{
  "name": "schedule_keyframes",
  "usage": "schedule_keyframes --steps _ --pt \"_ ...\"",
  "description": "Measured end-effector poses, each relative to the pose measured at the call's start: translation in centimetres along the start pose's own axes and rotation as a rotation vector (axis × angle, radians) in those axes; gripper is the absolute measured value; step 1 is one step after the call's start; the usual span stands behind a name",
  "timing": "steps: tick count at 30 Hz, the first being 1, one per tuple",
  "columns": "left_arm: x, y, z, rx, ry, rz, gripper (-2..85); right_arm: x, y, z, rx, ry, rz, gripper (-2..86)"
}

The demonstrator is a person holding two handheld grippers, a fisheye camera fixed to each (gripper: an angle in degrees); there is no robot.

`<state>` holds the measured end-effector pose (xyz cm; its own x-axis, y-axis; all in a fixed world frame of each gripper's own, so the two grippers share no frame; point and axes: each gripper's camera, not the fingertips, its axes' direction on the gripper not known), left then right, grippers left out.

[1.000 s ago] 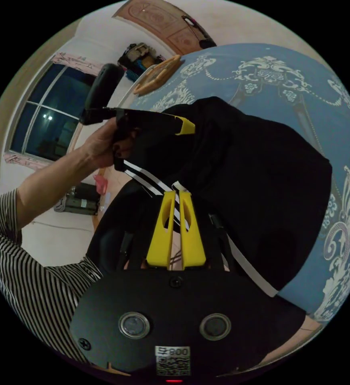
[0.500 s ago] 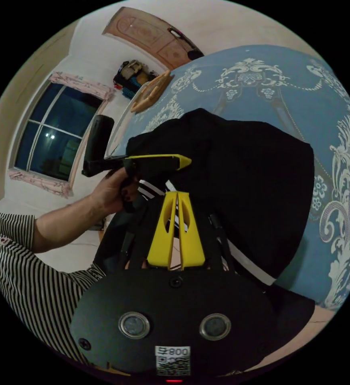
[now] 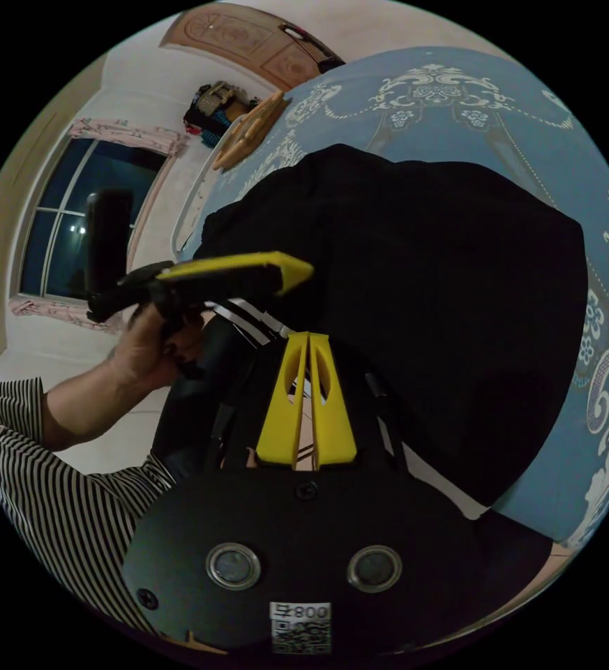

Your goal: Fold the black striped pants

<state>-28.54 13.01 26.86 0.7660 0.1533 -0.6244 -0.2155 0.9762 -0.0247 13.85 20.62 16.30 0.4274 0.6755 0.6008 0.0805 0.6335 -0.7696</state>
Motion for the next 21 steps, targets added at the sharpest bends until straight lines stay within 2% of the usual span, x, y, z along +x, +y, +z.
schedule_keyframes --steps 4,7,9,11,14,21 --pt "1.0 0.6 0.0 0.002 0.015 -0.065 0.2 1.8 0.1 -0.8 -0.013 -0.008 0.010 0.1" --pt "3.6 1.3 -0.4 0.055 -0.012 0.027 0.2 2.8 0.5 -2.0 -0.006 0.014 0.005 0.1" --pt "4.8 1.7 0.6 0.009 -0.028 0.065 0.1 3.5 0.7 -2.5 -0.011 0.022 0.008 0.1" --pt "5.6 2.3 3.0 -0.120 -0.107 0.087 0.1 4.5 1.0 -3.0 -0.014 0.016 0.022 0.2" --pt "6.5 2.6 3.4 -0.107 -0.062 0.043 0.1 6.1 1.8 -4.5 -0.006 -0.004 0.039 0.2" --pt "10.5 3.8 3.9 -0.053 -0.068 0.071 0.6 11.1 6.6 -12.1 0.166 -0.016 0.086 0.8"
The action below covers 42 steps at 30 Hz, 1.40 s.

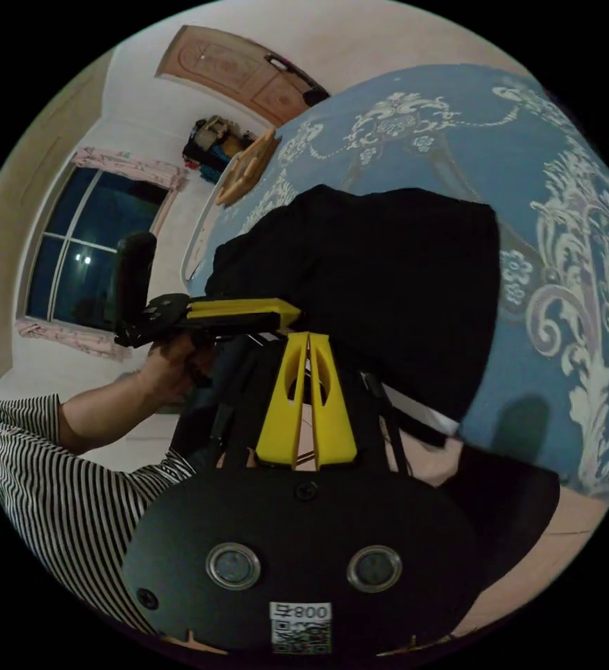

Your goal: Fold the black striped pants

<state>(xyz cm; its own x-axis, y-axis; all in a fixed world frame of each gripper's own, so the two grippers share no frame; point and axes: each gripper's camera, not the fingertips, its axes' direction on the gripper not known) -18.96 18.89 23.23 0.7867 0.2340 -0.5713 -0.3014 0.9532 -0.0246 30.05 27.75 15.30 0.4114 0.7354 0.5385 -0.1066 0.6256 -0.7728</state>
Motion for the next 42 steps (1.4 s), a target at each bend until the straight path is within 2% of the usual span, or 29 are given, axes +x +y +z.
schedule_keyframes --steps 4,9,14,18,22,29,33,42 --pt "3.1 0.5 0.8 0.018 0.064 0.046 1.7 5.4 3.2 -6.1 0.165 -0.025 0.147 2.5" --pt "7.2 0.2 2.6 -0.017 0.113 0.118 6.0 10.4 5.4 -11.1 0.281 -0.062 0.265 6.0" --pt "12.3 -1.0 4.2 -0.031 0.103 0.198 7.9 13.6 4.8 -13.1 0.178 -0.037 0.312 8.2" --pt "15.5 -1.8 5.2 -0.039 0.095 0.243 8.7 15.5 3.8 -13.4 0.001 0.008 0.303 8.0" --pt "19.1 -2.4 6.6 -0.060 0.095 0.286 9.3 17.7 3.4 -14.6 -0.054 -0.023 0.318 7.2" --pt "24.9 -2.8 8.7 -0.094 0.068 0.351 10.7 20.1 3.3 -17.8 -0.039 -0.116 0.293 4.2" --pt "27.9 -2.7 9.6 -0.103 0.000 0.408 11.2 21.3 3.5 -20.1 0.025 -0.246 0.291 3.1" --pt "33.4 -2.0 10.3 -0.105 -0.227 0.487 6.7 22.1 1.8 -23.1 -0.003 -0.215 0.257 2.9"
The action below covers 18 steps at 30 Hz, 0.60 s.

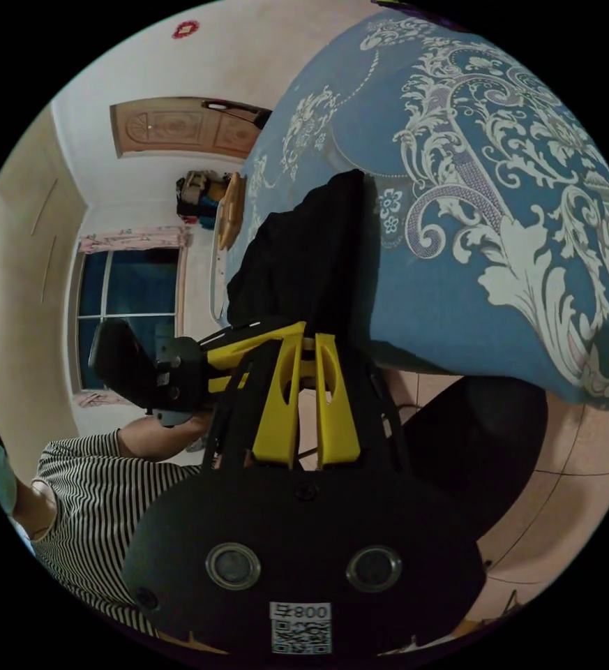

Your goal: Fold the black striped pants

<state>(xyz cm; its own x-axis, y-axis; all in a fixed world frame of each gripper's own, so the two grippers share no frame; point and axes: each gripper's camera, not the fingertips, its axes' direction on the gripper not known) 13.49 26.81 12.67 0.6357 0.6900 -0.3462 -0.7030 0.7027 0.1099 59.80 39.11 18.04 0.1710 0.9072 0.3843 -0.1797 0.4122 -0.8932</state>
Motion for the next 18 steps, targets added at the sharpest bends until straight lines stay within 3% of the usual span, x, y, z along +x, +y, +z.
schedule_keyframes --steps 18 --pt "0.2 4.4 -5.1 0.191 0.174 -0.153 4.5 -0.3 -9.8 -4.0 0.160 -0.101 0.117 7.9"
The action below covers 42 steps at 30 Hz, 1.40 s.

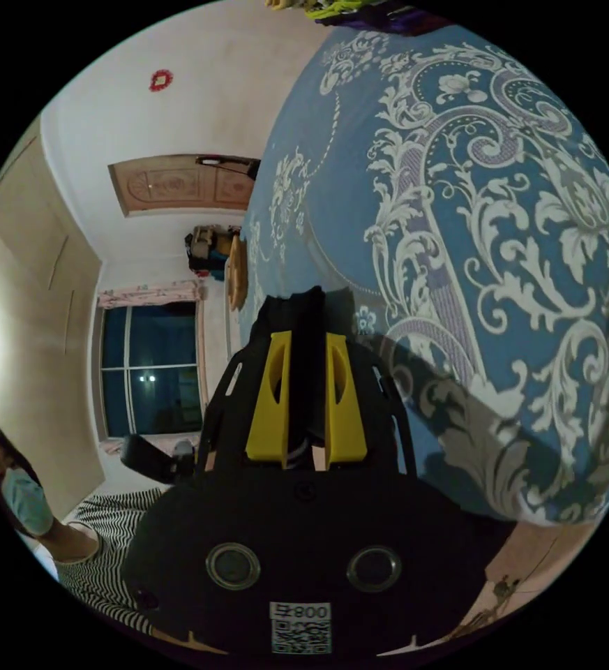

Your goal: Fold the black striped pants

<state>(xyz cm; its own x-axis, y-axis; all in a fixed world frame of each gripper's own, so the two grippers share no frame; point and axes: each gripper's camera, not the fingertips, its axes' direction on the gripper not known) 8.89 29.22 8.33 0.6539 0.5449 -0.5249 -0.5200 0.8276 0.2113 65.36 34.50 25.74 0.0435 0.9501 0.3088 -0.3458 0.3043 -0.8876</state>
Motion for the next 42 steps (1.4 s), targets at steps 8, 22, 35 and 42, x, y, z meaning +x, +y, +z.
schedule_keyframes --steps 8,22,35,42 --pt "-0.8 2.3 -2.1 0.000 0.012 -0.004 4.6 -3.3 -3.0 4.0 -0.084 0.038 0.036 5.5" --pt "-2.9 6.7 -7.6 0.085 0.154 0.066 4.4 -14.6 -2.6 5.5 0.079 0.096 -0.018 2.3" --pt "-15.1 22.7 -20.0 0.355 0.206 -0.164 4.4 -34.5 -2.6 20.9 0.072 -0.010 -0.234 2.4" --pt "-22.8 33.9 -25.5 0.461 0.164 -0.376 4.5 -47.9 -3.1 36.1 -0.048 -0.035 -0.357 2.4"
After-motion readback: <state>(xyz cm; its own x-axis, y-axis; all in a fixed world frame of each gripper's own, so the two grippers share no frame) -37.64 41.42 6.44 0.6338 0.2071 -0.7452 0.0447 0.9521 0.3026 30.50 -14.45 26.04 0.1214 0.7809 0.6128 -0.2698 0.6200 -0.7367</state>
